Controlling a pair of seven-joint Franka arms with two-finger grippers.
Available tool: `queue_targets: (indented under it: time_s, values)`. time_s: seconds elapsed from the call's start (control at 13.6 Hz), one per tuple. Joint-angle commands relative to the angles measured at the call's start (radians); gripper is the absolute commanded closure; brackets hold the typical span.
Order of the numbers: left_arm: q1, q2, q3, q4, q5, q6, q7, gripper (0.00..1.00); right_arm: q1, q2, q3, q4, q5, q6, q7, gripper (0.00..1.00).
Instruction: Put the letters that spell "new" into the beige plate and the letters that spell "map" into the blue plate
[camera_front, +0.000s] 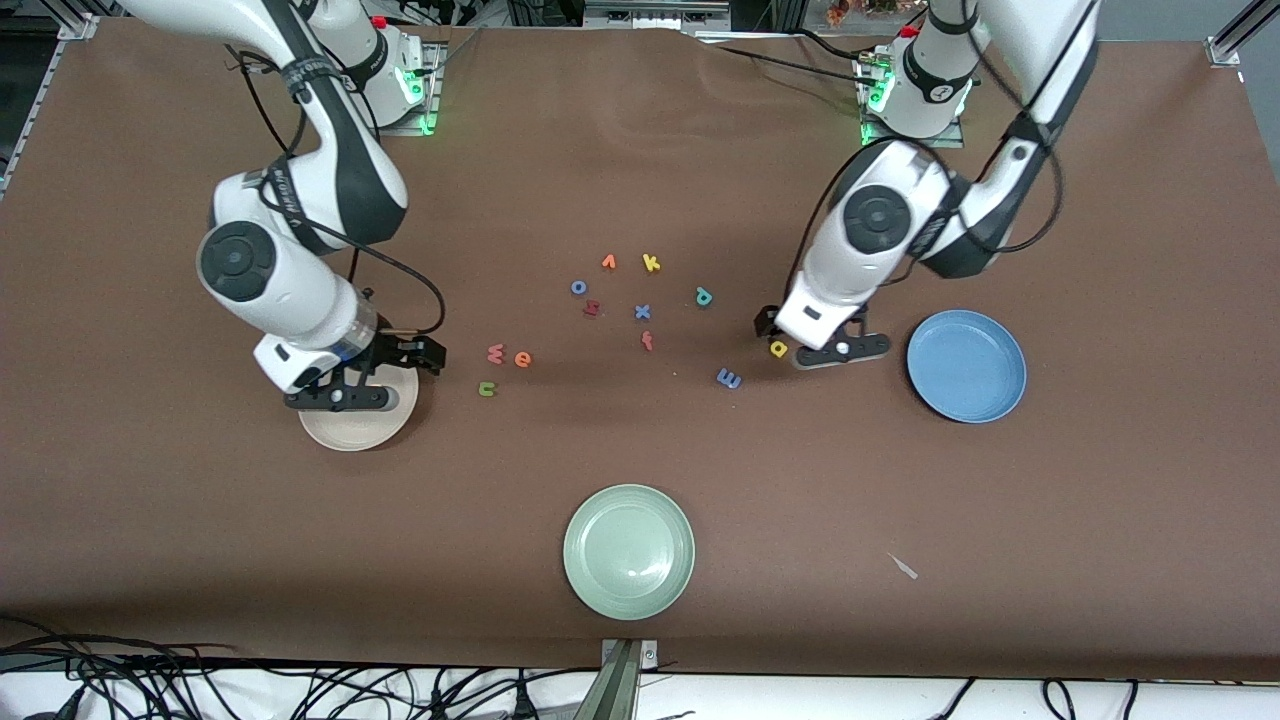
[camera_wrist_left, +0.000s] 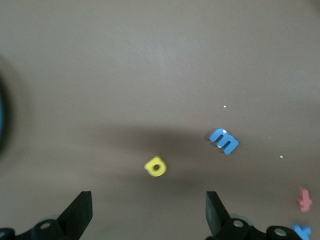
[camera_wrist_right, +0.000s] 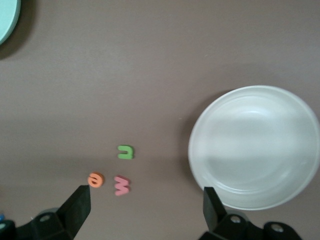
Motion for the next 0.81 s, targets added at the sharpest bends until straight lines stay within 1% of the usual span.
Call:
queue_targets:
  time_s: [0.0,0.22,0.37,0.51,0.59,0.66,0.74]
  values:
    - [-0.019,0.101,0.002,0.020,0.050,0.072,-0.069,0.00,0.037,0.007,-0.002,-0.082,-0.003,0.121,0.097,0.00]
    - [-0.019,0.164,0.002,0.020,0.101,0.103,-0.070,0.00,0.063,0.048,-0.002,-0.084,-0.012,0.160,0.156,0.00]
    - [-0.017,0.185,0.002,0.020,0.124,0.103,-0.070,0.03,0.079,0.069,-0.002,-0.085,-0.014,0.180,0.174,0.00]
    - [-0.014,0.199,0.003,0.020,0.126,0.103,-0.058,0.09,0.085,0.080,-0.003,-0.085,-0.017,0.184,0.196,0.00]
    - [-0.013,0.199,0.005,0.020,0.127,0.103,-0.055,0.10,0.089,0.082,-0.003,-0.087,-0.018,0.184,0.196,0.00]
    - [-0.008,0.205,0.003,0.019,0.138,0.103,-0.055,0.19,0.089,0.088,-0.003,-0.087,-0.018,0.184,0.196,0.00]
    - [-0.008,0.208,0.005,0.019,0.141,0.101,-0.053,0.24,0.089,0.089,-0.003,-0.090,-0.018,0.188,0.196,0.00]
